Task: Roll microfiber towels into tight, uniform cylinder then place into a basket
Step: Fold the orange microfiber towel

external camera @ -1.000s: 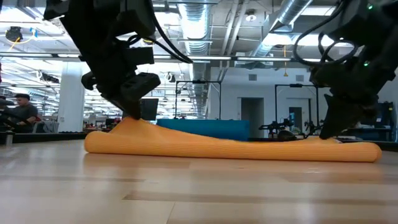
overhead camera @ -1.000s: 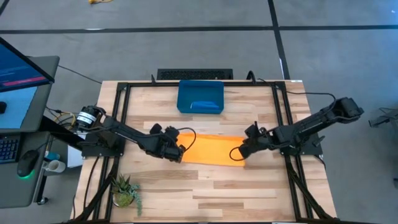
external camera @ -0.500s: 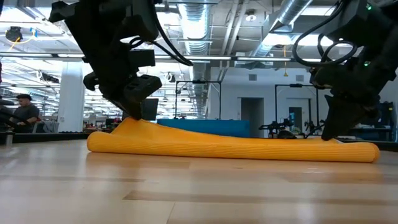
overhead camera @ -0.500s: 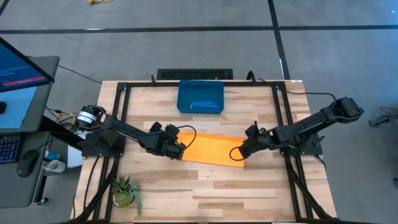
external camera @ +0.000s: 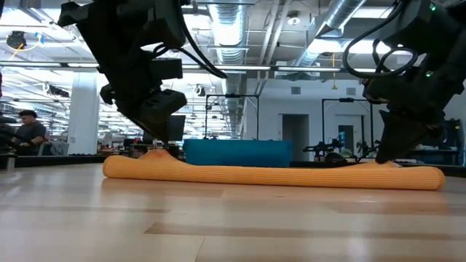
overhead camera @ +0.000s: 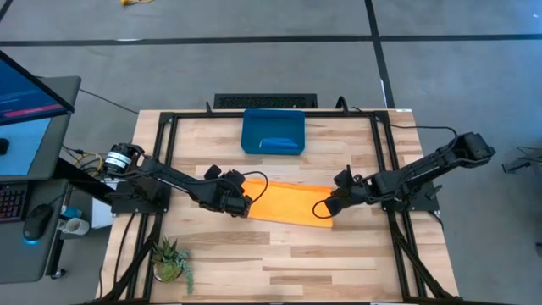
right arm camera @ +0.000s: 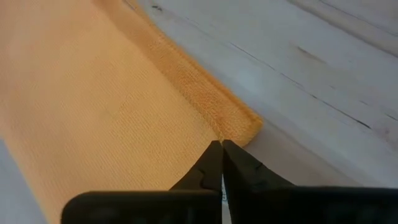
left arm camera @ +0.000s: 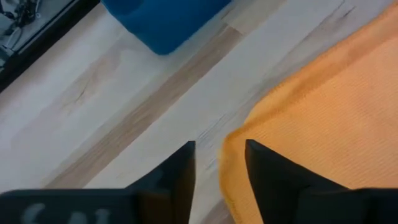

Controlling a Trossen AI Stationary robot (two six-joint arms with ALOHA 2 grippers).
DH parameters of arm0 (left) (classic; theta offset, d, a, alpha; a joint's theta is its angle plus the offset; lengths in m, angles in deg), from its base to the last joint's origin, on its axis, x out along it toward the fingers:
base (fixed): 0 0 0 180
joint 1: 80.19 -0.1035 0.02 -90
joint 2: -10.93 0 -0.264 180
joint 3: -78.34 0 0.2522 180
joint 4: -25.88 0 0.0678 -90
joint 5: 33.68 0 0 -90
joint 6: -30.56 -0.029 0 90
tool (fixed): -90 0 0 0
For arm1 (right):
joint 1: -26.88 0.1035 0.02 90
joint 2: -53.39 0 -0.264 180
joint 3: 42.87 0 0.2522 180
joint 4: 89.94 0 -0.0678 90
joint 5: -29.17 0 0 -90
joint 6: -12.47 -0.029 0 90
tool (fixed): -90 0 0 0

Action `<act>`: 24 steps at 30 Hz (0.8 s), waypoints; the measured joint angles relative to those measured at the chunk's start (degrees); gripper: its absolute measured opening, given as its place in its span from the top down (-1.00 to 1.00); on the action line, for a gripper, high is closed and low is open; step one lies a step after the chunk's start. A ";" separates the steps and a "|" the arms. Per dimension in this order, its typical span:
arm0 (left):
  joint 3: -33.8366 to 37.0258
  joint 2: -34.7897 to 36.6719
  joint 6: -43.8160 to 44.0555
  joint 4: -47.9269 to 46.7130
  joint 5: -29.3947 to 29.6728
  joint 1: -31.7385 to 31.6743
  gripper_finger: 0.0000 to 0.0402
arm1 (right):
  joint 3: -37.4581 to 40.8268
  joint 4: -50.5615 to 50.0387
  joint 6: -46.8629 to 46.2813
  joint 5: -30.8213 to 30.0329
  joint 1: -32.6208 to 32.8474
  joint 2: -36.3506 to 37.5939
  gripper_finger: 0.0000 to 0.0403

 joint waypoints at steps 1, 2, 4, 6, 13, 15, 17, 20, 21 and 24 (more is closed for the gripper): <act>0.00 0.00 -0.31 -0.08 -0.09 0.00 0.31 | 0.00 -0.02 -0.14 -0.06 0.00 0.00 0.87; 0.00 0.13 -0.49 -0.19 -0.13 0.00 0.29 | 0.00 -0.02 -0.11 -0.10 0.02 0.00 0.85; -0.07 0.67 -0.49 -0.60 -0.11 0.02 0.26 | 0.00 -0.02 0.71 -0.21 0.07 0.00 0.78; -0.62 1.16 -0.47 -1.49 -0.12 0.24 0.25 | 0.00 -0.03 1.10 -0.37 0.07 0.00 0.72; -2.58 1.70 -1.26 0.50 0.12 3.37 0.25 | 0.00 -1.32 2.70 0.07 -0.22 0.46 0.52; -2.58 1.70 -2.50 2.73 -0.30 4.16 0.25 | 0.00 -1.73 3.62 2.42 -0.51 1.41 0.49; -2.61 1.38 -3.96 5.82 -1.68 4.73 0.25 | 0.00 -1.77 3.76 3.14 -0.43 2.96 0.49; -2.62 -0.41 -8.02 11.62 -4.44 5.16 0.25 | 0.00 -1.75 4.17 3.14 0.05 6.10 0.49; -2.64 -1.41 -9.59 14.31 -5.33 5.14 0.25 | 0.00 -1.75 4.29 3.14 0.33 7.28 0.49; -2.62 -4.43 -14.90 21.27 -8.02 4.36 0.25 | 0.00 -1.47 5.56 3.12 1.42 10.63 0.49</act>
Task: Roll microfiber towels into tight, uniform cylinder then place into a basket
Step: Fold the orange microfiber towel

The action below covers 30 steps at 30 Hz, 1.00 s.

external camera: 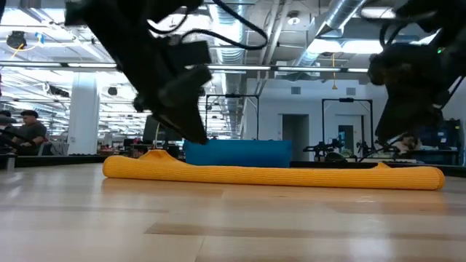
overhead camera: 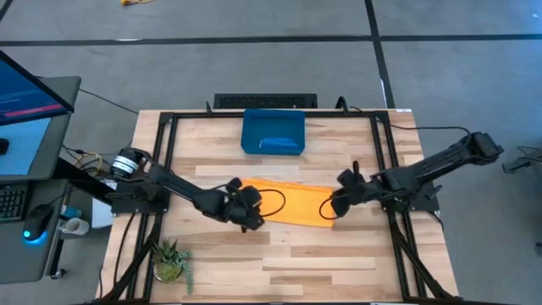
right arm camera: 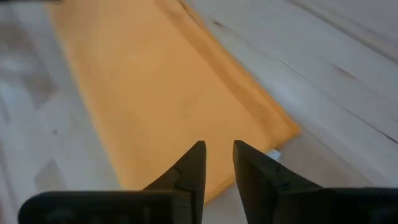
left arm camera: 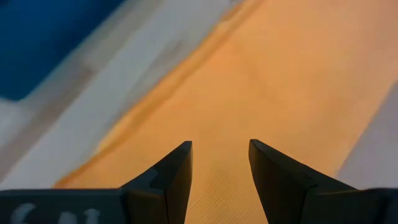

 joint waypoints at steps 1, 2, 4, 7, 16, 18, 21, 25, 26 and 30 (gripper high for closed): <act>0.00 -0.79 -1.41 2.37 -1.09 -0.41 0.25 | 0.00 0.01 0.17 -0.21 0.50 0.84 0.49; -0.01 -1.52 -2.46 4.73 -2.45 -0.90 0.25 | 0.00 -0.08 0.17 -0.72 1.09 1.52 0.49; -0.02 -2.59 -3.69 7.15 -5.28 -1.91 0.25 | 0.00 0.00 0.17 -1.99 2.14 2.09 0.49; -0.02 -4.16 -4.08 9.13 -8.72 -3.30 0.25 | 0.00 -0.02 0.17 -2.93 3.13 1.91 0.49; -0.26 -7.62 -3.84 6.54 -13.88 -6.30 0.25 | 0.01 -0.08 0.19 -2.87 1.70 -1.53 0.49; -0.27 -7.13 -3.85 4.42 -13.42 -6.34 0.25 | 0.02 0.07 0.20 -2.86 1.03 -2.07 0.49; -0.22 -6.55 -4.44 1.54 -10.99 -6.37 0.25 | 0.02 -0.06 0.22 -2.83 -0.06 -2.82 0.49; -0.64 -5.80 -4.21 -4.78 -3.92 -6.26 0.25 | 0.02 -0.02 0.20 -2.75 -1.25 -3.37 0.49; -0.85 -5.72 -4.19 -5.80 -1.90 -5.84 0.25 | 0.04 0.00 0.20 -2.75 -1.41 -3.37 0.49; -3.58 -4.86 -4.30 -4.61 6.14 -3.10 0.25 | 0.04 0.21 0.22 -2.72 -1.55 -3.79 0.49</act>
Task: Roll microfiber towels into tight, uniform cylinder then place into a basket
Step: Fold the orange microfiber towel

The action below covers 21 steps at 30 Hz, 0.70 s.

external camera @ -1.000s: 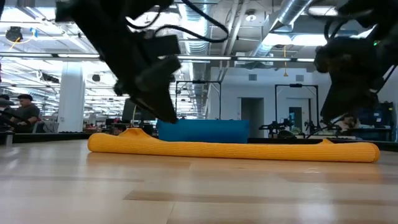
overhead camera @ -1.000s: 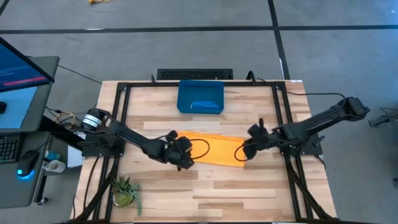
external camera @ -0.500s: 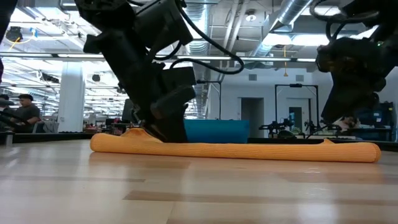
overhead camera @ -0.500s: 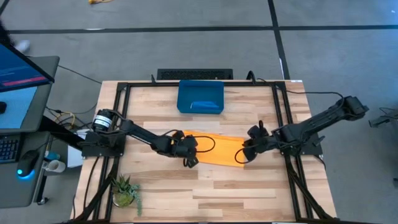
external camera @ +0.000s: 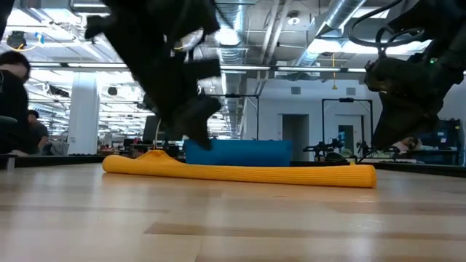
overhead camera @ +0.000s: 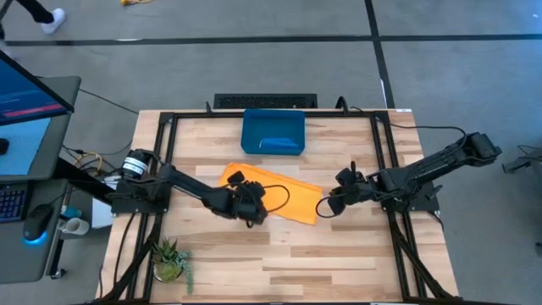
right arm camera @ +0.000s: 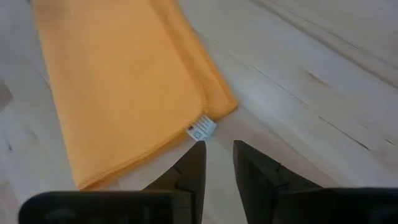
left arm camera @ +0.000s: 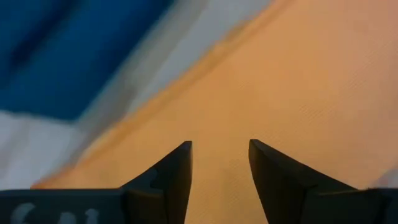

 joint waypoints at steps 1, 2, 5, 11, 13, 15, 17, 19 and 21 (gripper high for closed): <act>-0.84 0.01 0.02 0.07 1.52 0.77 0.25 | -0.01 0.22 0.00 0.00 0.00 0.00 0.49; -1.42 -0.04 0.02 0.47 2.78 1.48 0.25 | -0.02 0.13 0.00 0.00 0.00 0.00 0.49; -2.09 -0.33 -2.58 9.59 3.53 3.13 0.25 | -0.01 0.21 -0.02 0.00 0.00 0.02 0.49; -2.15 -2.71 -8.43 23.80 -1.02 4.40 0.25 | -0.02 1.44 -0.02 0.00 0.02 0.02 0.49; -2.15 -4.27 -8.80 26.30 -1.08 4.13 0.25 | -0.02 1.81 -0.02 0.00 0.02 0.02 0.49; -2.15 -5.81 -8.83 28.09 -1.65 3.73 0.25 | -0.02 1.83 0.02 0.00 0.02 0.02 0.49; -2.14 -7.13 -8.84 29.75 -2.63 3.17 0.25 | -0.02 1.84 0.07 0.00 0.02 0.02 0.49; -2.16 -8.10 -8.81 30.66 -3.98 2.63 0.25 | -0.02 1.80 0.11 0.00 0.02 0.02 0.49; -2.19 -9.22 -8.76 31.54 -6.16 2.06 0.25 | -0.02 1.63 0.13 0.00 0.02 0.02 0.49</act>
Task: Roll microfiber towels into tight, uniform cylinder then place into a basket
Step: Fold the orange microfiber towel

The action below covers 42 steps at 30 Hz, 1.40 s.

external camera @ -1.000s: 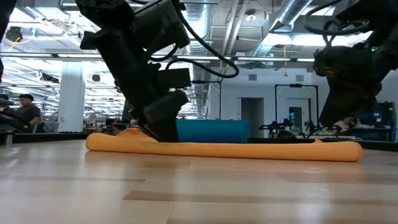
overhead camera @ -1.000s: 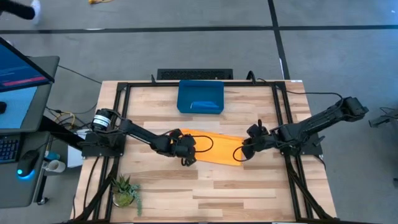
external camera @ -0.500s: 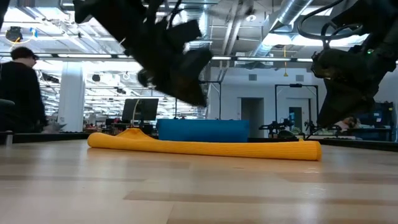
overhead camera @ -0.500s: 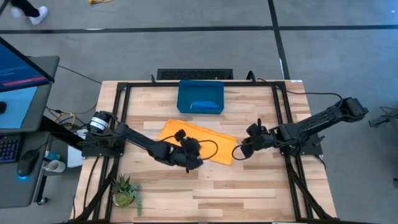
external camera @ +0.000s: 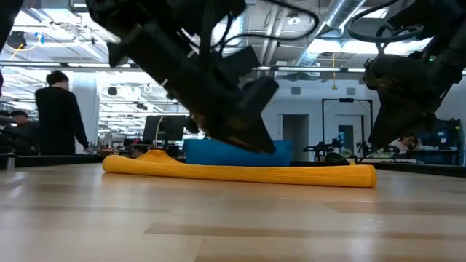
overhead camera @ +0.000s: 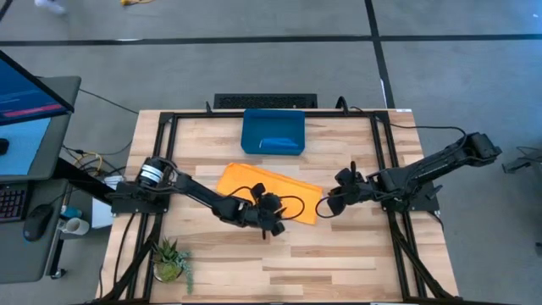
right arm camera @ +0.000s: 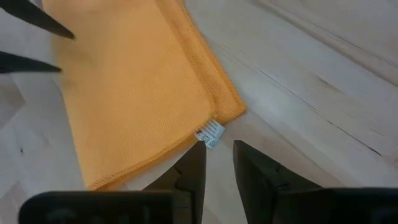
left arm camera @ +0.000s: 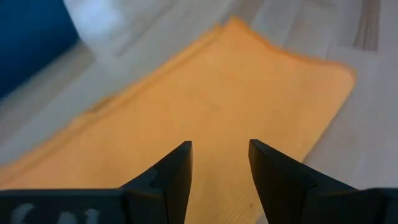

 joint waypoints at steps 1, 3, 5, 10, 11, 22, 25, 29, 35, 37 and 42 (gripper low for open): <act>0.00 -0.67 0.00 0.54 -1.10 -0.25 0.25 | 0.00 0.00 0.00 0.00 0.00 0.00 0.49; 0.02 -1.67 0.02 1.14 -3.06 -0.64 0.25 | 0.00 -0.17 0.00 0.00 0.00 0.00 0.49; 0.02 -2.27 0.02 1.47 -5.18 -1.02 0.25 | 0.00 -0.18 0.00 -0.01 0.00 0.00 0.49; 0.02 -2.26 -5.43 -0.15 -13.55 -1.99 0.25 | 0.00 -0.22 1.33 0.00 0.00 0.00 0.49; 0.02 -2.17 -7.61 -0.09 -15.55 -2.05 0.25 | 0.00 -0.21 1.33 -0.02 0.00 0.00 0.49; -0.33 -0.50 -30.88 -9.05 -19.04 3.05 0.25 | 0.00 -0.18 1.40 -0.02 0.00 0.00 0.49; 0.04 1.72 -32.95 -12.24 -14.96 5.34 0.25 | 0.00 -0.18 1.45 -0.04 0.00 0.00 0.49; 0.19 6.00 -30.24 -13.16 -10.98 7.71 0.25 | 0.00 -0.16 1.42 -0.07 0.00 0.00 0.49; 0.11 6.69 -21.33 -0.88 -5.77 7.78 0.25 | 0.00 1.41 1.39 -0.17 0.00 0.00 0.49; -0.11 5.34 -20.85 3.43 -8.33 7.21 0.25 | -0.02 1.72 1.38 -0.17 0.00 0.00 0.49; 0.07 0.62 -21.21 6.03 -12.17 6.97 0.25 | -0.02 1.75 1.42 -0.17 0.00 0.01 0.49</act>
